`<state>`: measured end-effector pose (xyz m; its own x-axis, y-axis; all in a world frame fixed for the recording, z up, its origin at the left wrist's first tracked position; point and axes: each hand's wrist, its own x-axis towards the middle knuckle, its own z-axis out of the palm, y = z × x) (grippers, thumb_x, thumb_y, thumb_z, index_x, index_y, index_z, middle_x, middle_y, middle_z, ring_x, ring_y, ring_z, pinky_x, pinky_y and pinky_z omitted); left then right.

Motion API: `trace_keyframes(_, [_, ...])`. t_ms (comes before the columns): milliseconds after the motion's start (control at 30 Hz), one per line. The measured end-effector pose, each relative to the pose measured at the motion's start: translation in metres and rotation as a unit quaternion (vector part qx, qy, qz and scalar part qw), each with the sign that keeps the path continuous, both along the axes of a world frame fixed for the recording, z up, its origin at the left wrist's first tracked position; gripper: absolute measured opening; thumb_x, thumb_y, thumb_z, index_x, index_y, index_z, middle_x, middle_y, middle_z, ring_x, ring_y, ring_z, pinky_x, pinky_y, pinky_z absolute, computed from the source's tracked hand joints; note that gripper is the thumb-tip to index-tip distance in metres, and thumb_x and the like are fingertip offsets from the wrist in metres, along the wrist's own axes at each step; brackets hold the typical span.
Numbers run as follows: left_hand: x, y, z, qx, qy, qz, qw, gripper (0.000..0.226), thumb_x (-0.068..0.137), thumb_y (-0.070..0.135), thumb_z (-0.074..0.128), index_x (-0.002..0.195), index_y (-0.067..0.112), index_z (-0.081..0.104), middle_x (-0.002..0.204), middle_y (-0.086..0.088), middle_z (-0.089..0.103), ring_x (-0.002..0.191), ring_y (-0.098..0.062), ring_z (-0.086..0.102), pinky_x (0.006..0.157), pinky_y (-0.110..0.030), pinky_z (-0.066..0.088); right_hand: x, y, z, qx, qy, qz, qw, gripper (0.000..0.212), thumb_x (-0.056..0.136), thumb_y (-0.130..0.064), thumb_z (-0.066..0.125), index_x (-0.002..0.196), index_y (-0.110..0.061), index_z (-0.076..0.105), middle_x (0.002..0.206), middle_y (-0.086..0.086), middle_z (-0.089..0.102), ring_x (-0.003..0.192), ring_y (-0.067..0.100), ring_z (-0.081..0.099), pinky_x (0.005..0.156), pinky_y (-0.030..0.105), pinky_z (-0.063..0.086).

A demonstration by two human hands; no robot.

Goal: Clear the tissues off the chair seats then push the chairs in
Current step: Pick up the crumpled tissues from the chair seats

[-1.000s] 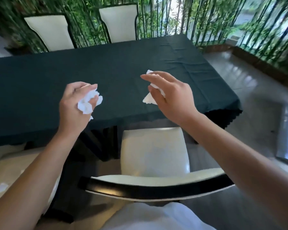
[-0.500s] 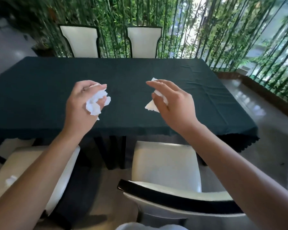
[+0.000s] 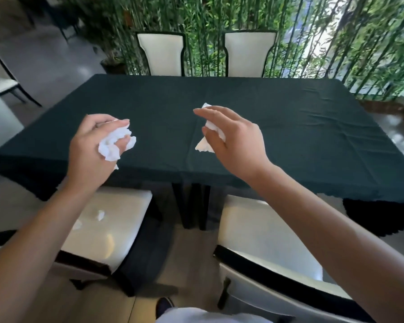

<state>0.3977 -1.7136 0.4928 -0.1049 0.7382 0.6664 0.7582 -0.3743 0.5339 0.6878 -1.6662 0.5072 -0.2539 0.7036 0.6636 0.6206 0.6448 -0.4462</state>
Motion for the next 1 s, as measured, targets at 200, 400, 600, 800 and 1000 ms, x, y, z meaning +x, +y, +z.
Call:
trace_keyframes(200, [-0.101,-0.001,-0.028,-0.044,-0.057,0.049,0.996,0.025,0.097,0.017,0.071,0.122,0.018,0.074,0.126,0.001,0.056,0.109,0.001,0.057,0.069,-0.032,0.060,-0.116,0.028,-0.017,-0.034,-0.007,0.048,0.998,0.035,0.101,-0.025,0.057,0.132,-0.034,0.068,0.137,-0.012,0.065,0.106,0.019,0.071,0.078,0.041,0.060])
trace_keyframes(400, [-0.192,0.002,-0.046,-0.078,-0.113,0.105,0.985,0.025,0.097,0.019,0.072,0.121,0.025,0.074,0.127,0.002,0.051,0.109,-0.008,0.059,0.046,-0.038,0.058,-0.230,0.055,-0.029,-0.062,-0.007,0.087,0.994,0.034,0.103,-0.023,0.055,0.133,-0.032,0.068,0.138,-0.010,0.065,0.113,0.016,0.068,0.082,0.041,0.060])
trace_keyframes(600, [-0.257,-0.001,-0.052,-0.080,-0.122,0.160,0.976,0.025,0.096,0.020,0.072,0.121,0.027,0.072,0.126,0.001,0.050,0.108,-0.011,0.059,0.043,-0.027,0.056,-0.305,0.080,-0.044,-0.082,-0.049,0.136,0.986,0.037,0.105,-0.025,0.051,0.139,-0.031,0.064,0.143,-0.009,0.062,0.118,0.014,0.066,0.083,0.041,0.059])
trace_keyframes(800, [-0.287,-0.004,-0.067,-0.084,-0.111,0.224,0.965,0.025,0.099,0.023,0.071,0.124,0.021,0.072,0.121,0.011,0.052,0.109,0.000,0.056,0.068,-0.051,0.061,-0.365,0.110,-0.060,-0.098,-0.062,0.222,0.968,0.036,0.105,-0.026,0.051,0.139,-0.027,0.063,0.135,-0.008,0.067,0.110,0.013,0.068,0.082,0.039,0.059])
trace_keyframes(1000, [-0.278,0.011,-0.078,-0.086,-0.144,0.315,0.934,0.025,0.099,0.025,0.070,0.123,0.025,0.072,0.115,0.016,0.049,0.106,0.006,0.055,0.053,-0.038,0.060,-0.410,0.146,-0.084,-0.116,-0.085,0.330,0.933,0.037,0.105,-0.024,0.051,0.140,-0.027,0.063,0.135,-0.008,0.067,0.109,0.013,0.068,0.079,0.036,0.059])
